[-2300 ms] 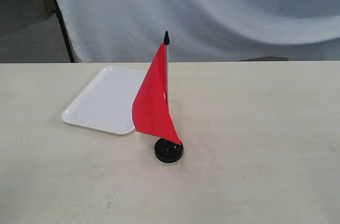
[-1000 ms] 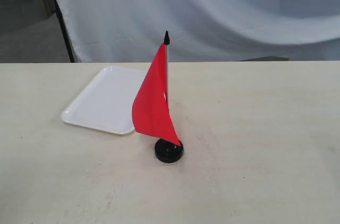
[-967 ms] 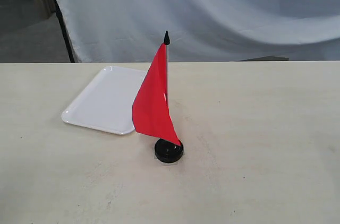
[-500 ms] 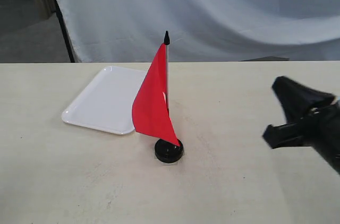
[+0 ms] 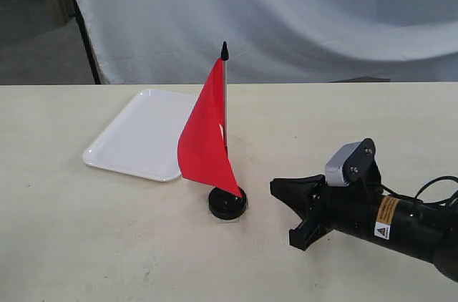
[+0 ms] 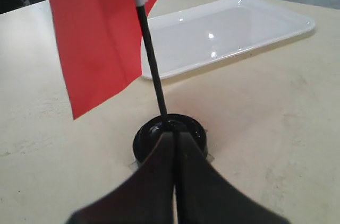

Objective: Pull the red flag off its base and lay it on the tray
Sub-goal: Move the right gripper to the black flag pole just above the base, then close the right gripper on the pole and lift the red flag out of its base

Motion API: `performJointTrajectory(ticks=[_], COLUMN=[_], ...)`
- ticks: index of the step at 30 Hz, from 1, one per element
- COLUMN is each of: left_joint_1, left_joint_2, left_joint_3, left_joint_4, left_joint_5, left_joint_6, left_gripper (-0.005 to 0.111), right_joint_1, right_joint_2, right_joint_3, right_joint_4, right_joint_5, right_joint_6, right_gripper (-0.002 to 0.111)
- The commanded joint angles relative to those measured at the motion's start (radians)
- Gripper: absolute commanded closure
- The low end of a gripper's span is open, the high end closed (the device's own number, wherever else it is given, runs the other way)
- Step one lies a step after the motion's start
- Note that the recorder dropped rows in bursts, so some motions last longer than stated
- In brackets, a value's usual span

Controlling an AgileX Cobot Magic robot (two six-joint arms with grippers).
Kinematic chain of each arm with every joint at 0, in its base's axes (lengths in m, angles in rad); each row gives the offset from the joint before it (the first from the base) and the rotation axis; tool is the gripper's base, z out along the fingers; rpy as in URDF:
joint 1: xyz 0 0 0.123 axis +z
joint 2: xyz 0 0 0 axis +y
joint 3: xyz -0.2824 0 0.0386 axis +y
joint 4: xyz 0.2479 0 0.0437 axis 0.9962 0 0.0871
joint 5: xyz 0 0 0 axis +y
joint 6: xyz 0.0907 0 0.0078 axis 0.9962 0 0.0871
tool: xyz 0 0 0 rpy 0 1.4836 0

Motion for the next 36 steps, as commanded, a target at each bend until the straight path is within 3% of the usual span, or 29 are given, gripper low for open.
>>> performJointTrajectory(ticks=[1, 5, 8, 13, 15, 23, 36], left_joint_1=[-0.009, -0.009, -0.009, -0.009, -0.009, -0.009, -0.009], left_joint_2=[-0.001, -0.001, -0.001, -0.001, -0.001, -0.001, -0.001], left_joint_3=[0.002, 0.002, 0.002, 0.002, 0.002, 0.002, 0.002], left_joint_4=[0.0, 0.0, 0.0, 0.0, 0.0, 0.0, 0.0], left_joint_5=[-0.002, -0.002, -0.002, -0.002, -0.002, -0.002, -0.002], left_joint_6=[0.001, 0.001, 0.001, 0.001, 0.001, 0.001, 0.001], left_gripper=[0.107, 0.107, 0.107, 0.107, 0.107, 0.107, 0.107], right_joint_1=[0.024, 0.054, 0.084, 0.111, 0.111, 0.111, 0.126], right_joint_2=[0.043, 0.053, 0.053, 0.053, 0.053, 0.053, 0.073], right_joint_3=[-0.028, -0.028, -0.028, -0.028, -0.038, -0.139, -0.259], right_joint_4=[-0.008, 0.027, 0.054, 0.124, 0.131, 0.105, -0.011], right_joint_5=[-0.018, -0.018, -0.018, -0.018, -0.018, 0.129, 0.133], right_joint_6=[0.006, 0.006, 0.006, -0.004, -0.004, -0.004, -0.011], right_gripper=[0.109, 0.101, 0.081, 0.037, 0.029, 0.028, 0.028])
